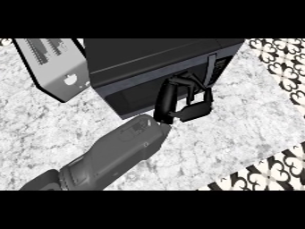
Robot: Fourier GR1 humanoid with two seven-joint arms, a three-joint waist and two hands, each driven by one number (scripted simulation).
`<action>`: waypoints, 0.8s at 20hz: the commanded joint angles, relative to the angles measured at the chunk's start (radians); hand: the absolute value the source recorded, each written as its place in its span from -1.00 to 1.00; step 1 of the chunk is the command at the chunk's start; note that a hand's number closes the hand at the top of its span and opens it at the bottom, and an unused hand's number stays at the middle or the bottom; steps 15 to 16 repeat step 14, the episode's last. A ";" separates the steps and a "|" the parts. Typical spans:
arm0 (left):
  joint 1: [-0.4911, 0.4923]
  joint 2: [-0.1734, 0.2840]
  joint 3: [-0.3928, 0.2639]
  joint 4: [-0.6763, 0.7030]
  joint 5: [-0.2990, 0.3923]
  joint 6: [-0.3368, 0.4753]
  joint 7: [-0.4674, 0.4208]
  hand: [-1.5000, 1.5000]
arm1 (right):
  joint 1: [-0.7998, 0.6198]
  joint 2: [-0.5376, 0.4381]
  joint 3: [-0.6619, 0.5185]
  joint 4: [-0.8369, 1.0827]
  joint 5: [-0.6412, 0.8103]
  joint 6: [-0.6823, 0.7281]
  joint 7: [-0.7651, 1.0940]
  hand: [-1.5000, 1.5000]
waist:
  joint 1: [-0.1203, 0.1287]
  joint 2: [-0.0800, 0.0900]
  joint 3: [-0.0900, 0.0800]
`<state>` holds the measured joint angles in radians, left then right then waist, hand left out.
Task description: Pick up the milk, place it into the microwave and close the microwave
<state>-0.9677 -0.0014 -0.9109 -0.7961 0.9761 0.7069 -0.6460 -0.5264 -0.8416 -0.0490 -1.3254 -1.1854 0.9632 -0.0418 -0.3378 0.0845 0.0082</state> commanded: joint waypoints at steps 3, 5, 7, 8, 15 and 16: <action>0.015 0.001 0.046 0.153 0.063 0.071 0.055 1.00 | 0.018 -0.027 -0.013 -0.004 -0.037 0.037 0.003 -1.00 | 0.031 0.001 -0.003; 0.029 0.001 0.049 0.162 0.079 0.074 0.049 1.00 | 0.035 -0.049 -0.027 0.005 -0.053 0.047 0.008 -1.00 | 0.045 -0.001 -0.004; 0.045 0.001 0.038 0.157 0.096 0.057 0.045 1.00 | 0.037 -0.054 -0.030 -0.001 -0.064 0.043 0.011 -1.00 | 0.059 0.003 -0.006; 0.057 0.001 0.042 0.152 0.109 0.053 0.037 1.00 | 0.051 -0.061 -0.034 -0.010 -0.075 0.042 0.012 -1.00 | 0.057 -0.007 -0.007; 0.051 0.001 0.017 0.168 0.137 0.033 0.025 -1.00 | 0.075 -0.088 -0.041 -0.028 -0.095 0.043 0.028 -1.00 | 0.074 -0.006 -0.007; 0.051 0.001 0.017 0.168 0.137 0.033 0.025 -1.00 | 0.075 -0.088 -0.041 -0.028 -0.095 0.043 0.028 -1.00 | 0.074 -0.006 -0.007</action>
